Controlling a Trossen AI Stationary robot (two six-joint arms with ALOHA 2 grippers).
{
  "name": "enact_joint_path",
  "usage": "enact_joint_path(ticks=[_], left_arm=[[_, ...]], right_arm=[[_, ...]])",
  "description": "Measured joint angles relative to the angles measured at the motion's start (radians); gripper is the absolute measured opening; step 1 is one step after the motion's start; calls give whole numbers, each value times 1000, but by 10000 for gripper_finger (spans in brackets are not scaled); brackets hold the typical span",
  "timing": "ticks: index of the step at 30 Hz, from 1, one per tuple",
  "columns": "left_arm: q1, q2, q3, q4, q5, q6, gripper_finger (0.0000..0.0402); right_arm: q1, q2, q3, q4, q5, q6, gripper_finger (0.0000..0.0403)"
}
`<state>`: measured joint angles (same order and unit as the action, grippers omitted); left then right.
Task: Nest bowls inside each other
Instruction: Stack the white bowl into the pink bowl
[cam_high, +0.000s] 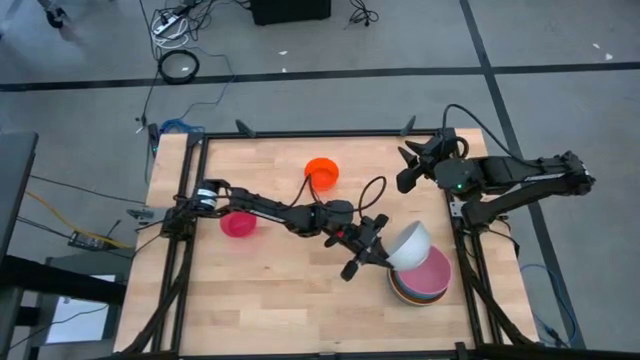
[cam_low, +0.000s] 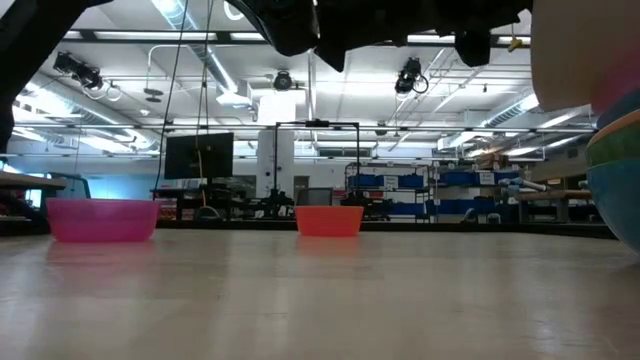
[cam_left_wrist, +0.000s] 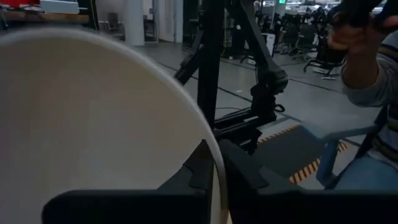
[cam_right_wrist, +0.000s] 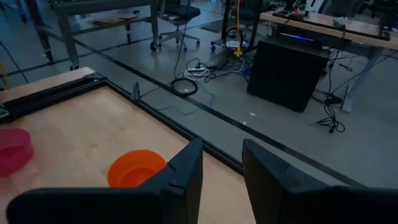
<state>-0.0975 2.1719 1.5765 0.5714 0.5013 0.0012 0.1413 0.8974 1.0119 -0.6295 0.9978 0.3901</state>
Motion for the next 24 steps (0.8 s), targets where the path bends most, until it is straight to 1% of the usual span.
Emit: enact_joint_path(ticks=[12,16,20,24], left_arm=[[0,0,0,-23,-3,-58,87],[0,0,18,-39,33,-59,91],[0,0,85,-146,51,-10,79],[0,0,174,-315,80,76,39]], right_arm=[[0,0,0,-2,-15,0,100],[0,0,0,-2,-15,0,100],[0,0,0,-2,-15,0,100],[0,0,0,-2,-16,0,100]])
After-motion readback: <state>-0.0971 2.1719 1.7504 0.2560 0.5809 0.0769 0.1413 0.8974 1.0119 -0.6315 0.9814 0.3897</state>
